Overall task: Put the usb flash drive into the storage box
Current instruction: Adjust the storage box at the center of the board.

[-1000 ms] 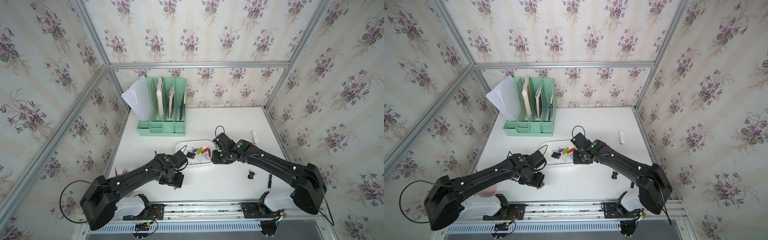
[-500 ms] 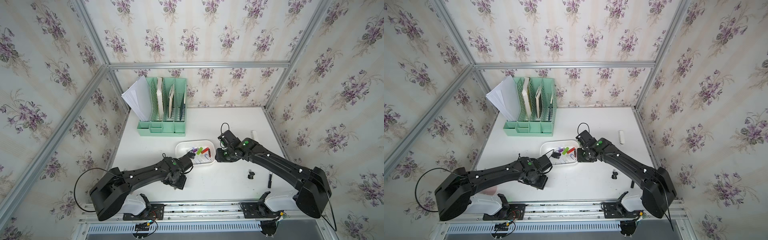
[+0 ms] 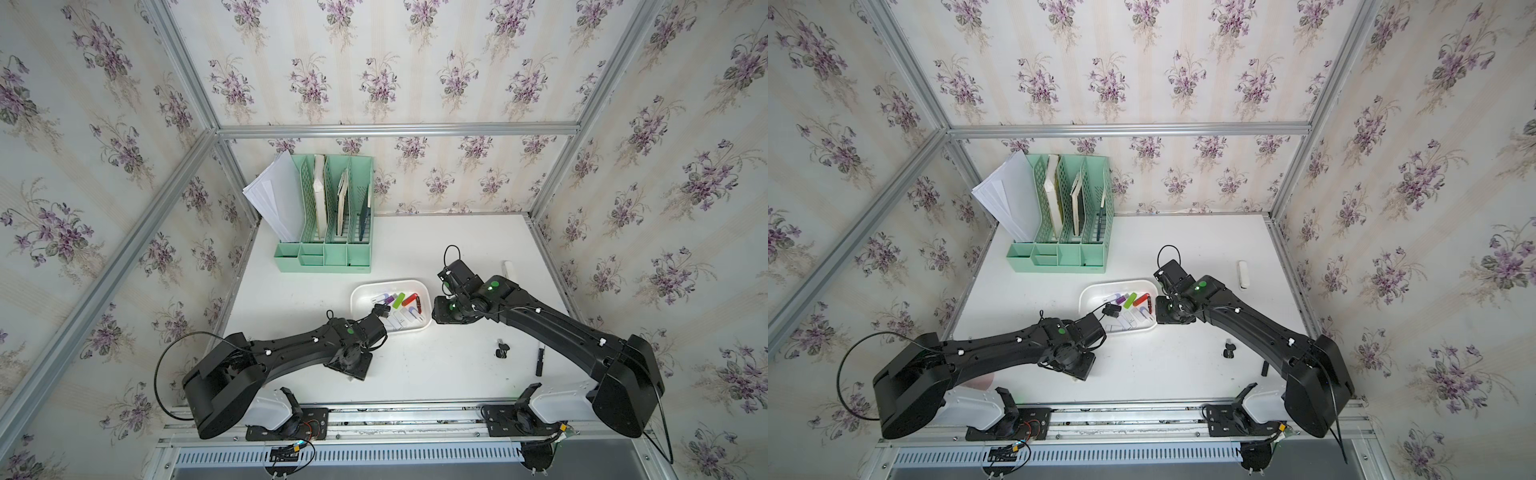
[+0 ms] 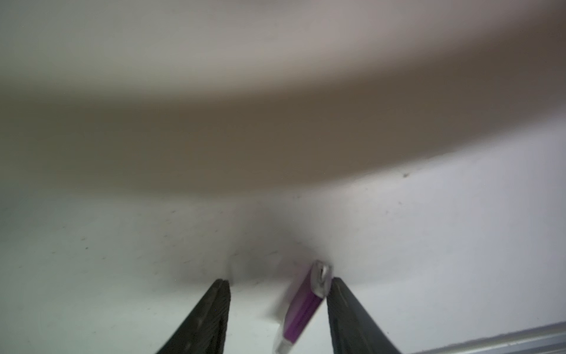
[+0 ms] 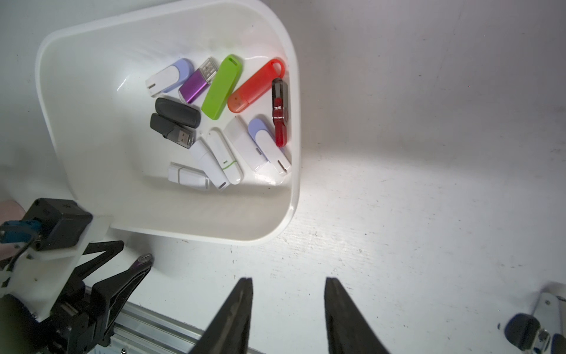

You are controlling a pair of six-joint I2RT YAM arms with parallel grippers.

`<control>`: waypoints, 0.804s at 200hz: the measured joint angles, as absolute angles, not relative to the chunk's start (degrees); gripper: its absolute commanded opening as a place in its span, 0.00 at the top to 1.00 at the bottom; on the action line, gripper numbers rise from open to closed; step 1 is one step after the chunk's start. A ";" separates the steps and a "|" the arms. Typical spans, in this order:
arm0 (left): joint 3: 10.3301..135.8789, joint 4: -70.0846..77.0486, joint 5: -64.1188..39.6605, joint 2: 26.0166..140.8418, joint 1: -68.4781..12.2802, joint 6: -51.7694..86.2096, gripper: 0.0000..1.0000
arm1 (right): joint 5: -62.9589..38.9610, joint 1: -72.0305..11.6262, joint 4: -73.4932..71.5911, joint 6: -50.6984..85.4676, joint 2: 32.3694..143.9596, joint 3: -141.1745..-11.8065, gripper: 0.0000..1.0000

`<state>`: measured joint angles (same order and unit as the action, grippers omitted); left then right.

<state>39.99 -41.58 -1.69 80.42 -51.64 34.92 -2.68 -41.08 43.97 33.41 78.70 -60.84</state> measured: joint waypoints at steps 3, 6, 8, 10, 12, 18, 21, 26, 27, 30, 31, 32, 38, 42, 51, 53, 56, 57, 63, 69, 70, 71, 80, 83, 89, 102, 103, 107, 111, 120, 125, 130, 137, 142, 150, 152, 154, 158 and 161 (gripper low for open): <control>39.99 -41.54 -1.67 80.47 -51.77 34.92 0.44 | -2.68 -41.08 43.94 33.41 78.70 -60.84 0.56; 39.99 -41.50 -1.67 80.47 -51.86 34.92 0.44 | -2.68 -41.08 43.94 33.39 78.70 -60.84 0.56; 39.97 -41.41 -1.69 80.49 -51.94 34.92 0.44 | -2.68 -41.08 43.94 33.39 78.70 -60.84 0.56; 39.97 -41.39 -1.69 80.49 -52.03 34.92 0.44 | -2.70 -41.08 43.97 33.39 78.70 -60.84 0.56; 39.97 -41.34 -1.69 80.49 -52.10 34.92 0.44 | -2.70 -41.08 43.97 33.39 78.70 -60.84 0.56; 39.97 -41.19 -1.67 80.51 -52.23 34.94 0.44 | -2.68 -41.06 43.97 33.39 78.67 -60.84 0.56; 39.97 -41.15 -1.67 80.51 -52.31 34.94 0.44 | -2.68 -41.01 43.97 33.39 78.67 -60.84 0.56; 39.97 -41.01 -1.61 80.51 -52.40 34.94 0.44 | -2.68 -41.01 43.97 33.36 78.65 -60.84 0.56; 39.97 -41.01 -1.61 80.51 -52.40 34.94 0.44 | -2.68 -40.99 43.97 33.36 78.65 -60.84 0.56; 39.97 -40.99 -1.56 80.51 -52.42 34.98 0.44 | -2.70 -40.97 43.97 33.32 78.65 -60.84 0.56; 39.97 -40.99 -1.52 80.51 -52.42 34.98 0.44 | -2.70 -40.97 43.97 33.28 78.65 -60.84 0.56; 39.97 -40.99 -1.50 80.51 -52.42 35.00 0.44 | -2.68 -40.97 43.97 33.23 78.63 -60.84 0.56; 39.99 -41.04 -1.23 80.44 -52.49 35.11 0.44 | -2.68 -40.97 43.97 33.21 78.63 -60.84 0.56; 39.99 -41.15 -1.23 80.38 -52.49 35.11 0.44 | -2.70 -40.97 43.94 33.21 78.63 -60.82 0.56; 40.10 -41.63 -1.26 80.05 -52.56 35.16 0.44 | -2.81 -40.97 43.83 33.21 78.63 -60.60 0.57; 40.10 -41.69 -1.26 79.96 -52.58 35.16 0.44 | -2.85 -40.97 43.81 33.21 78.63 -60.53 0.57; 40.12 -41.76 -1.23 79.83 -52.60 35.16 0.44 | -2.87 -40.97 43.79 33.21 78.61 -60.40 0.57; 40.14 -41.78 -1.23 79.79 -52.60 35.16 0.44 | -2.90 -40.97 43.79 33.21 78.61 -60.36 0.57; 40.23 -41.95 -1.21 79.53 -52.60 35.29 0.44 | -3.05 -40.97 43.81 33.21 78.61 -60.14 0.57; 40.34 -42.09 -1.15 79.35 -52.62 35.31 0.43 | -3.31 -40.97 43.90 33.23 78.61 -59.99 0.57; 40.36 -42.09 -1.13 79.33 -52.62 35.31 0.43 | -3.33 -40.97 43.90 33.23 78.61 -59.99 0.57; 40.36 -42.11 -1.10 79.31 -52.62 35.31 0.43 | -3.36 -40.97 43.90 33.23 78.61 -59.96 0.57; 40.47 -42.28 -0.93 79.20 -52.66 35.33 0.42 | -3.51 -40.95 43.88 33.23 78.59 -59.86 0.57; 40.49 -42.35 -0.86 79.15 -52.71 35.31 0.42 | -3.53 -40.95 43.90 33.23 78.59 -59.83 0.57; 40.53 -42.44 -0.62 79.05 -52.80 35.33 0.41 | -3.55 -40.97 43.90 33.23 78.59 -59.81 0.57; 40.58 -42.74 -0.12 78.37 -53.21 35.35 0.37 | -3.57 -40.93 43.83 33.23 78.50 -59.81 0.59; 40.58 -42.74 -0.08 78.30 -53.25 35.35 0.37 | -3.60 -40.93 43.83 33.23 78.50 -59.81 0.59; 40.60 -42.85 0.10 77.91 -53.36 35.40 0.37 | -3.86 -40.91 43.77 33.21 78.50 -59.81 0.60; 40.62 -42.98 0.27 77.54 -53.43 35.51 0.37 | -3.97 -40.93 43.66 33.21 78.50 -59.81 0.61; 40.75 -43.40 0.75 76.47 -53.67 35.68 0.36 | -4.34 -41.04 43.51 33.21 78.67 -59.86 0.61; 40.86 -43.70 1.08 75.57 -53.69 35.88 0.36 | -4.60 -41.23 43.40 33.21 78.83 -59.88 0.61; 40.95 -44.03 1.48 74.54 -53.71 36.05 0.36 | -4.69 -41.50 43.24 33.19 79.00 -59.88 0.61; 41.19 -44.56 2.04 73.03 -53.80 36.40 0.35 | -4.91 -42.09 43.07 33.15 79.22 -59.88 0.60; 41.41 -45.01 2.55 71.77 -53.82 36.58 0.35 | -5.08 -42.65 42.96 32.99 79.31 -59.88 0.59; 41.85 -45.98 3.36 69.52 -53.82 37.10 0.34 | -5.48 -43.94 42.68 32.99 79.46 -59.88 0.59; 41.95 -46.19 3.53 69.01 -53.82 37.23 0.34 | -5.52 -44.42 42.52 33.01 79.53 -59.88 0.59; 42.11 -46.52 3.84 68.27 -53.82 37.45 0.34 | -5.54 -44.69 42.39 32.99 79.55 -59.88 0.59; 42.30 -47.00 4.19 67.24 -53.82 37.71 0.33 | -5.67 -45.52 42.11 33.01 79.72 -59.88 0.59; 42.48 -47.46 4.51 66.35 -53.82 38.00 0.33 | -5.72 -46.13 41.87 33.01 79.92 -59.88 0.59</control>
<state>42.48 -47.46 4.51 66.35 -53.82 38.00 -5.72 -46.13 41.87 33.01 79.92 -59.88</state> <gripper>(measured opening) 0.662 0.411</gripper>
